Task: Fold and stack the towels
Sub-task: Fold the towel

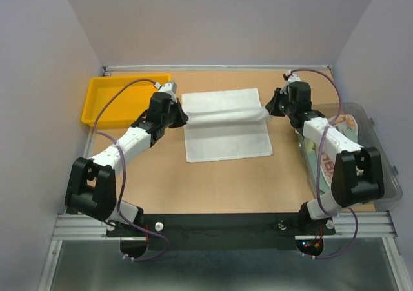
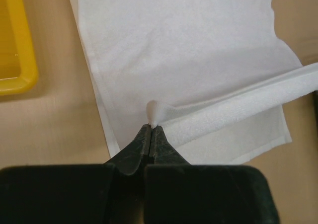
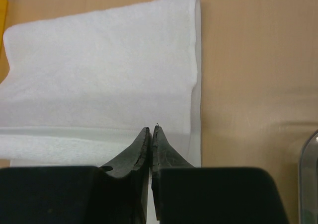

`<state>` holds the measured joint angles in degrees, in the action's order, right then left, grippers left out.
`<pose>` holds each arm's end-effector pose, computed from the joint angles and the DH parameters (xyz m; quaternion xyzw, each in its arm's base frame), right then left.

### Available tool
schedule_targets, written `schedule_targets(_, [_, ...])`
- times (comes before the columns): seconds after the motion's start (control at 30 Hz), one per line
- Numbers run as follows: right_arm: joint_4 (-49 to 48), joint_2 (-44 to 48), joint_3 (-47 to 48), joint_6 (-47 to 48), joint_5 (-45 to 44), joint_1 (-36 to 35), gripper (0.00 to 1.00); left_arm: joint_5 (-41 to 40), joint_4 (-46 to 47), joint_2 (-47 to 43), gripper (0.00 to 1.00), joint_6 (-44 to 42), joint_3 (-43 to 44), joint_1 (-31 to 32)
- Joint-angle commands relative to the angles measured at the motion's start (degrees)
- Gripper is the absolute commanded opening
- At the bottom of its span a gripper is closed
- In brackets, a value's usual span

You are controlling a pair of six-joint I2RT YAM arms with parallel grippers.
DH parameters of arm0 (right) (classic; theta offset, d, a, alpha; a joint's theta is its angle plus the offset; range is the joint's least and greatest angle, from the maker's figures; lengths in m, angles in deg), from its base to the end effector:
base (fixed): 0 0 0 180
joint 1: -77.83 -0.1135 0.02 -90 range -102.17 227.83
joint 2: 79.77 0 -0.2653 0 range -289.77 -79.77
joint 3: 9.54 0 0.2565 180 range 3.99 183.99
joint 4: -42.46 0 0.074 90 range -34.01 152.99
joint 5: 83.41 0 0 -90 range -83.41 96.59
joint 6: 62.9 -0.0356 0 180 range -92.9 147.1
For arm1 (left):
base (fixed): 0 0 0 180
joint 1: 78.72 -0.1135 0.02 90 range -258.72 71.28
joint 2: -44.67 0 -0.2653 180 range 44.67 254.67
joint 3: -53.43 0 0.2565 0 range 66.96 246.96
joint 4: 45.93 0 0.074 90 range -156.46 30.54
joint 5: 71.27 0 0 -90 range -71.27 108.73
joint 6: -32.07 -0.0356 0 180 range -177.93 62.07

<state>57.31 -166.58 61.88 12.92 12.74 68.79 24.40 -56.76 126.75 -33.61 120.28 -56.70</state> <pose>0.3421 0.0583 0.2552 0.0121 0.8661 0.1457 0.4779 0.3039 -0.1267 0.2608 0.0092 0.8476 -0.2466 0.4697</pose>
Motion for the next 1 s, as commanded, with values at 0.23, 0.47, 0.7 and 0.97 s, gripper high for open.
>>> schedule_targets(0.23, [2.28,4.54,1.97,4.24,-7.28,1.3,0.01,-2.43,-4.46,-4.83,0.0,-1.73,0.21,-1.37])
schedule_targets(0.47, [2.28,5.68,0.38,3.8,-6.77,1.39,0.0,-2.51,-4.37,-6.49,0.0,-1.2,-1.64,-1.37])
schedule_targets(0.7, [2.28,5.16,-2.16,3.01,-6.51,1.3,0.01,-1.54,-1.4,-5.36,0.0,0.03,-6.38,-0.67])
schedule_targets(0.97, [2.19,2.96,-6.2,-0.15,-3.17,1.3,0.01,-0.84,2.66,-0.79,0.0,1.79,-11.75,0.04])
